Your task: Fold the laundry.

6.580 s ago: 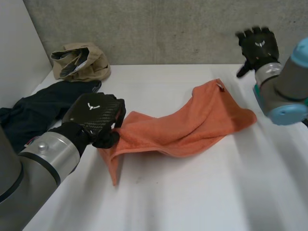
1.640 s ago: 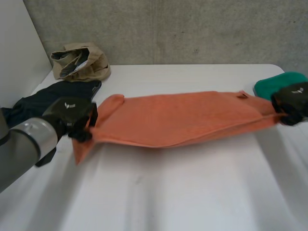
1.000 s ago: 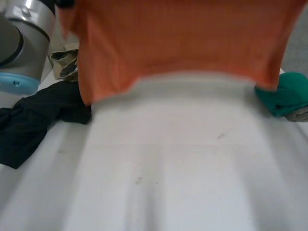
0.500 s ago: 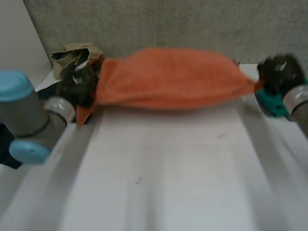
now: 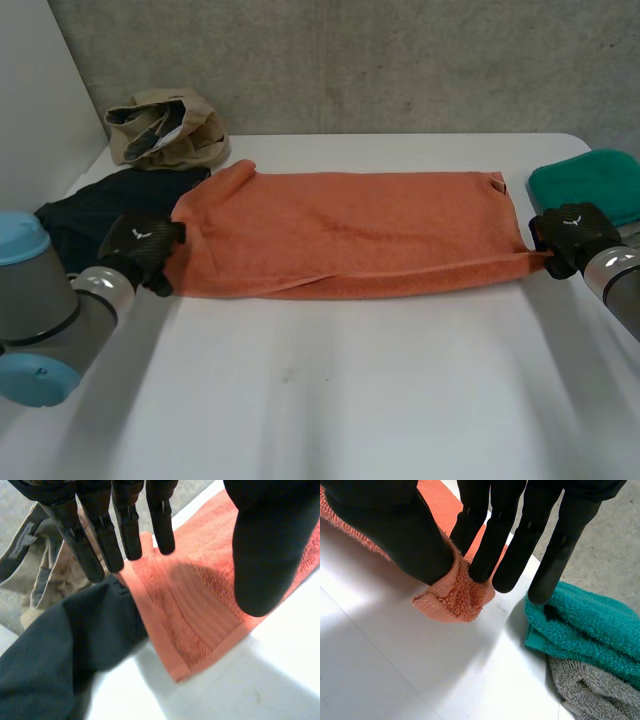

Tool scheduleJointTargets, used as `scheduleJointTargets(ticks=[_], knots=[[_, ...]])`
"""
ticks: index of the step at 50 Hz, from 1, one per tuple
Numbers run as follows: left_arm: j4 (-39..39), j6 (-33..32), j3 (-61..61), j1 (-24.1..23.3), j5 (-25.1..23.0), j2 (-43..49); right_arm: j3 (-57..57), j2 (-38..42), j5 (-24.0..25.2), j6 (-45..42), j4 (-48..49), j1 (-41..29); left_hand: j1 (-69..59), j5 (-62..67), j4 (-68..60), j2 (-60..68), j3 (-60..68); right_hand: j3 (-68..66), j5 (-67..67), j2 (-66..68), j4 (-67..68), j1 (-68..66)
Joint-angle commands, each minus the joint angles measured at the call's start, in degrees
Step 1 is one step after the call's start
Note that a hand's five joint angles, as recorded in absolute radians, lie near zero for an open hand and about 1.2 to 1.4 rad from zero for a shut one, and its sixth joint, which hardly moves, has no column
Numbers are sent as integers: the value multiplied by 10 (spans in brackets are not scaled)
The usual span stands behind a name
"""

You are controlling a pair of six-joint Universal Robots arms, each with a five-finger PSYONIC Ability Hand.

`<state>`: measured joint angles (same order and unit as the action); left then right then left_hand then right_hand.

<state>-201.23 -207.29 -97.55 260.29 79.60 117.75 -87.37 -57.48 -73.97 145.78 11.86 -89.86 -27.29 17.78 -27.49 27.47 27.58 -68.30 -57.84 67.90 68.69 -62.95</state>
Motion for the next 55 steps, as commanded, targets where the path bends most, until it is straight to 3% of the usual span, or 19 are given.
scheduleJointTargets(ticks=[1,5,11,26,32,37,38,44,49,55], knots=[[6,1,-20,44,-17,6,-2,0,0,0,-2,-2,-214,209,-212,213,211,-117,-122,121,113,-171],[9,4,-10,58,-39,20,-3,0,0,-1,-3,-7,-218,213,-216,216,215,-117,-122,121,113,-171],[18,3,27,52,-76,49,-6,0,0,-2,-3,-8,-103,99,-101,102,101,-117,-122,121,113,-171],[65,0,141,16,-70,121,-8,0,0,-5,-3,-8,-122,117,-120,120,119,-117,-122,121,113,-171],[94,-3,175,7,-59,141,-8,0,0,-5,-3,-8,-221,216,-219,219,218,-117,-122,121,113,-171],[104,-6,190,6,-55,150,-7,-2,-1,-5,-3,-3,-526,521,-524,524,523,-117,-122,121,113,-171],[104,-7,190,6,-53,149,-7,-3,-1,-5,-4,-2,-527,522,-525,525,524,-117,-122,121,113,-171],[139,-8,168,2,-33,115,-5,-18,-4,-6,-30,0,-527,522,-525,525,524,-117,-122,121,113,-171],[202,-22,108,9,-9,33,-8,-54,-1,-30,-103,-3,-527,522,-525,525,524,-117,-122,121,113,-171],[273,-98,43,15,20,-59,-15,-96,-9,-121,-240,0,-527,522,-525,525,524,-117,-122,121,113,-171]])
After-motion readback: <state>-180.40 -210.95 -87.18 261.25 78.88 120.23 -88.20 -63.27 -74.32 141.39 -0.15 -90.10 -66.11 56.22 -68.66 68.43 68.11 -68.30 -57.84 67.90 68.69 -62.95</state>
